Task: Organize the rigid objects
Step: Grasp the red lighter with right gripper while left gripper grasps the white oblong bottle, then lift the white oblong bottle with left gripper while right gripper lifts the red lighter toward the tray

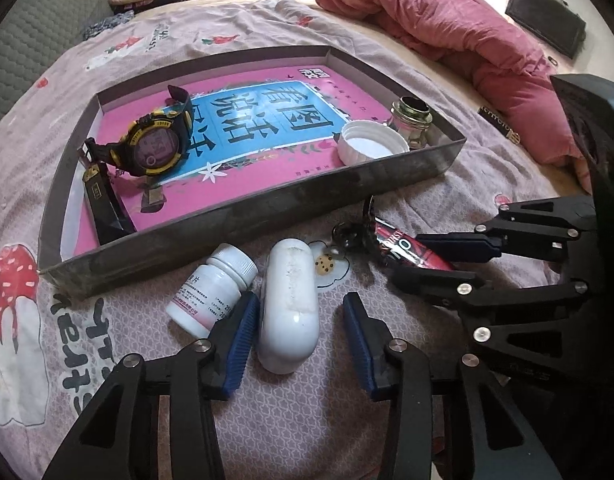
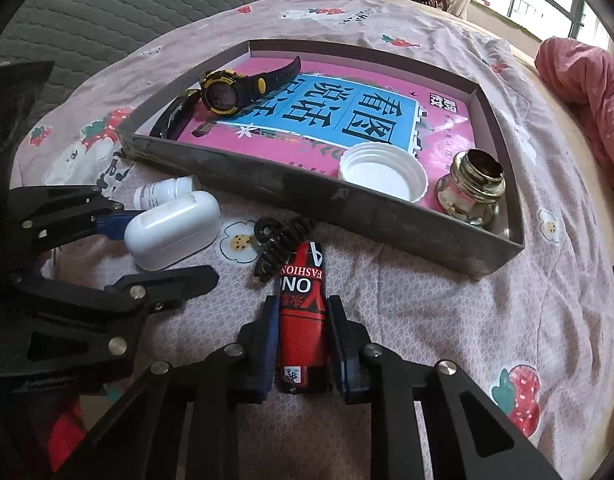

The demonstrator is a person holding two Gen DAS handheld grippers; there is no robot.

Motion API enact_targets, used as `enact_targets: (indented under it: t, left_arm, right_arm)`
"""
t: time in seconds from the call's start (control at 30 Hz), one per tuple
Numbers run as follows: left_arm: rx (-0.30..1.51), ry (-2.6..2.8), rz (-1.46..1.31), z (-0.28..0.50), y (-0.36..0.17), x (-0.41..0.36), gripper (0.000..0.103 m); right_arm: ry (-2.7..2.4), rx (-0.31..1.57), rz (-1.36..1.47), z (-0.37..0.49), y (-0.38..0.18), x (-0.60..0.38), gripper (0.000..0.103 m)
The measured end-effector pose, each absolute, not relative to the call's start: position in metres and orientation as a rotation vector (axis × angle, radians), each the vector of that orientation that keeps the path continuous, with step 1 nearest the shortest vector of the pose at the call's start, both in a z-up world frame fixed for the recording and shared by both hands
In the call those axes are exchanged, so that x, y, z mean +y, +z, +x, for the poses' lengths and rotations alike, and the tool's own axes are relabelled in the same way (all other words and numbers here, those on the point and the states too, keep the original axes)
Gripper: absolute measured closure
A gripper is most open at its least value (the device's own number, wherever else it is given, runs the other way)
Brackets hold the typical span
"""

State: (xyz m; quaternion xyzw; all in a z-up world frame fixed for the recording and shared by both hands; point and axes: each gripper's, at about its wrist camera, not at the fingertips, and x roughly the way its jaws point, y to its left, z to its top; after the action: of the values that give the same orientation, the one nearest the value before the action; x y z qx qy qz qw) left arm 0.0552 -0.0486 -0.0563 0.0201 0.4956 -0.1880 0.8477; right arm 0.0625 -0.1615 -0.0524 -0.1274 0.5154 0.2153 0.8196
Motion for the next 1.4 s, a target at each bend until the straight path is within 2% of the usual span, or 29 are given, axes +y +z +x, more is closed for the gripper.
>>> enact_targets:
  t: [0.33, 1.0, 1.4]
  left_arm:
    - [1.058, -0.387, 0.028, 0.061, -0.057, -0.045, 0.073]
    - [1.051, -0.412, -0.019, 0.064, -0.053, -0.043, 0.076]
    - [1.071, -0.402, -0.019, 0.064, -0.058, -0.038, 0.082]
  right_arm:
    - [0.447, 1.110, -0.250, 0.064, -0.052, -0.164, 0.079]
    - [0.424, 1.101, -0.130, 0.070, -0.047, -0.179, 0.079]
    - [0.434, 1.083, -0.101, 0.069, -0.041, -0.181, 0.079]
